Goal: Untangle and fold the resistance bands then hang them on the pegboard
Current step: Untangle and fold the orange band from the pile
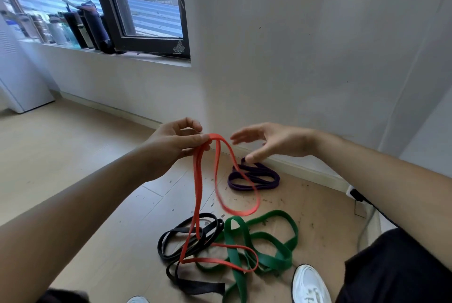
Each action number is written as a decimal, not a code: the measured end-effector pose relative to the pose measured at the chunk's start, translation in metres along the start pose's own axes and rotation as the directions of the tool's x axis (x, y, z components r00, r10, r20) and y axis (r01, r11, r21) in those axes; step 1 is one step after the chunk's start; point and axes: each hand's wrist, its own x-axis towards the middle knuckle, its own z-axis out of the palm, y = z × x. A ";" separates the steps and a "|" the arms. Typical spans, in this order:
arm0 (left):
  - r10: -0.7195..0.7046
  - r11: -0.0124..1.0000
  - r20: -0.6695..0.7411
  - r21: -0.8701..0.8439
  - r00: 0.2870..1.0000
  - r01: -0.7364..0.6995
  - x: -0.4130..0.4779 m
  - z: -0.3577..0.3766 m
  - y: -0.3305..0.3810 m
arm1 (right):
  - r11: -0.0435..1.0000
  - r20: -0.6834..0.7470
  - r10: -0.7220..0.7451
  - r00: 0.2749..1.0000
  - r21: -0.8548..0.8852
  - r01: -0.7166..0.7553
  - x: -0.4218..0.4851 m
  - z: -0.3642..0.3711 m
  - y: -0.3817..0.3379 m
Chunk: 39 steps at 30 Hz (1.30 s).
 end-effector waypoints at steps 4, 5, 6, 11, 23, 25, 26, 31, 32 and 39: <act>0.019 0.996 0.051 0.092 0.999 -0.024 0.000 0.005 0.001 | 0.979 -0.076 -0.143 0.987 0.139 0.152 0.013 0.029 -0.040; 0.021 0.993 0.046 0.112 0.999 -0.026 -0.001 0.005 0.001 | 0.973 -0.105 -0.158 0.982 0.151 0.173 0.015 0.035 -0.045; 0.021 0.992 0.039 0.127 0.999 -0.026 -0.002 0.005 0.001 | 0.970 -0.138 -0.167 0.976 0.155 0.188 0.016 0.039 -0.048; 0.010 0.987 0.019 0.158 1.000 -0.013 -0.005 0.001 -0.003 | 0.972 -0.230 -0.221 0.948 -0.128 0.196 0.019 0.042 -0.062; 0.135 0.939 0.135 0.300 0.982 -0.170 -0.004 0.010 -0.020 | 0.948 -0.411 -0.309 0.858 -0.206 0.243 -0.010 0.001 -0.071; 0.156 0.934 0.136 0.302 0.978 -0.191 -0.002 0.013 -0.020 | 0.945 -0.443 -0.325 0.835 -0.182 0.271 -0.016 -0.004 -0.070; 0.167 0.928 0.142 0.313 0.976 -0.204 0.000 0.015 -0.020 | 0.942 -0.465 -0.334 0.820 -0.173 0.286 -0.017 -0.007 -0.070; 0.233 0.847 0.183 0.444 0.955 -0.292 0.007 0.022 -0.024 | 0.920 -0.599 -0.358 0.716 -0.099 0.378 -0.024 -0.015 -0.072; 0.243 0.833 0.179 0.465 0.953 -0.300 0.009 0.022 -0.024 | 0.916 -0.623 -0.355 0.697 -0.081 0.394 -0.025 -0.016 -0.073; 0.192 0.808 0.201 0.524 0.961 -0.270 0.012 0.012 -0.027 | 0.875 -0.760 -0.304 0.575 0.016 0.483 -0.030 -0.035 -0.066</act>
